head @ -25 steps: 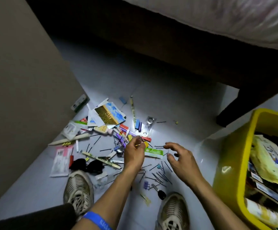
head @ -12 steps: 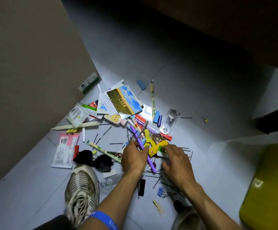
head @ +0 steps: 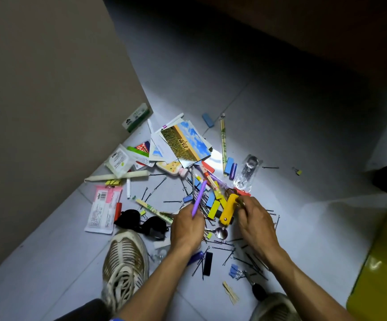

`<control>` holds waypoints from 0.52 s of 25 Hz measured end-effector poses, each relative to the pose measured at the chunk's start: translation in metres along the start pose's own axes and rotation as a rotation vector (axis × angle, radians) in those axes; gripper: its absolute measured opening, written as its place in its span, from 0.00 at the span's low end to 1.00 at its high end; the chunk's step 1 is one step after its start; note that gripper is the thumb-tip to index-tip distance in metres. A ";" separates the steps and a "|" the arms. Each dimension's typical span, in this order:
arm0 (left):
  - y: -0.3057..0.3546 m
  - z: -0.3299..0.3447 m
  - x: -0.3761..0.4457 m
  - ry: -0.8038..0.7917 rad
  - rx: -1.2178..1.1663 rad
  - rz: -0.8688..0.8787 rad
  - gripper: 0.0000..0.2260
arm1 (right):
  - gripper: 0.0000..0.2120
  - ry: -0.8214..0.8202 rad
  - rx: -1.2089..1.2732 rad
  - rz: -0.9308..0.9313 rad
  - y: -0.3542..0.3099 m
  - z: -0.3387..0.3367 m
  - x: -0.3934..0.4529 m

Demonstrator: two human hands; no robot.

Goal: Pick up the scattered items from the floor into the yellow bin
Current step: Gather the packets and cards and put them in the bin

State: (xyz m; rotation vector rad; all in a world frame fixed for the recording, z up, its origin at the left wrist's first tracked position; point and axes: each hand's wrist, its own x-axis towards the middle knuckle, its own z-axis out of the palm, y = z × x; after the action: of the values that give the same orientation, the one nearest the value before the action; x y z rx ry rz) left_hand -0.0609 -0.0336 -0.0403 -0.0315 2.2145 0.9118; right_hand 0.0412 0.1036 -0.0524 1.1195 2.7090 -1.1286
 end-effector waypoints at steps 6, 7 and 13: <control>0.030 -0.003 0.031 0.077 0.231 0.146 0.06 | 0.22 -0.101 -0.119 0.332 -0.015 0.023 0.020; 0.032 0.002 0.034 0.051 0.313 0.194 0.10 | 0.23 -0.088 -0.137 0.331 -0.014 0.027 0.020; 0.021 0.034 0.039 0.078 0.559 0.313 0.18 | 0.03 0.060 0.309 0.502 0.006 0.019 0.014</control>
State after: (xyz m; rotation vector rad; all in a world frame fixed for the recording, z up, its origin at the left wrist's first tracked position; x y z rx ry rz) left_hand -0.0742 0.0124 -0.0688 0.5608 2.5161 0.4200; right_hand 0.0295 0.1039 -0.0738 1.7641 2.1291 -1.4506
